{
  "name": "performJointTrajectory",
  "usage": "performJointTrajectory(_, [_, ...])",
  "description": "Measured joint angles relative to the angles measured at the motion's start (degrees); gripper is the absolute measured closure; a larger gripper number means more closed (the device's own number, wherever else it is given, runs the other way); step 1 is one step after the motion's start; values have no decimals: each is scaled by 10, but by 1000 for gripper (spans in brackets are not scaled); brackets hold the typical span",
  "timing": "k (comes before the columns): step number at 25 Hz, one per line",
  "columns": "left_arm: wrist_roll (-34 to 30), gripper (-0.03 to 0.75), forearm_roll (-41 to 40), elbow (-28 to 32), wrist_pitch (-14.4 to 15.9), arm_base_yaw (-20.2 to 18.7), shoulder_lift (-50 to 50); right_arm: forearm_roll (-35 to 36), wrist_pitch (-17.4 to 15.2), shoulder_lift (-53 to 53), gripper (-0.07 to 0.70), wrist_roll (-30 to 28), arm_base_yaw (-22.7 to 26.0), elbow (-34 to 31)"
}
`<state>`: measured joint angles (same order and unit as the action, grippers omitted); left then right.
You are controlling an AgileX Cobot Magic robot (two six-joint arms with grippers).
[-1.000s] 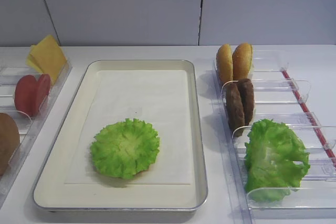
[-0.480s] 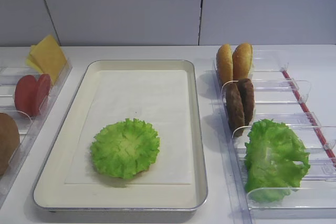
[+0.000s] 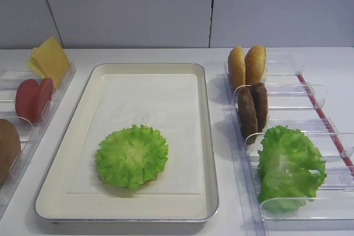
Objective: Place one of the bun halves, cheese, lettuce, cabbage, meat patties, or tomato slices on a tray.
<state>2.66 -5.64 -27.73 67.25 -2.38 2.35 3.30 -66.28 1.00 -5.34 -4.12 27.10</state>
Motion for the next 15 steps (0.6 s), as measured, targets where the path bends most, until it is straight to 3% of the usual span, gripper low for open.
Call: performJointTrajectory(15, [0,197,0,0,0,0,0,0,0,0,22,0,0,0])
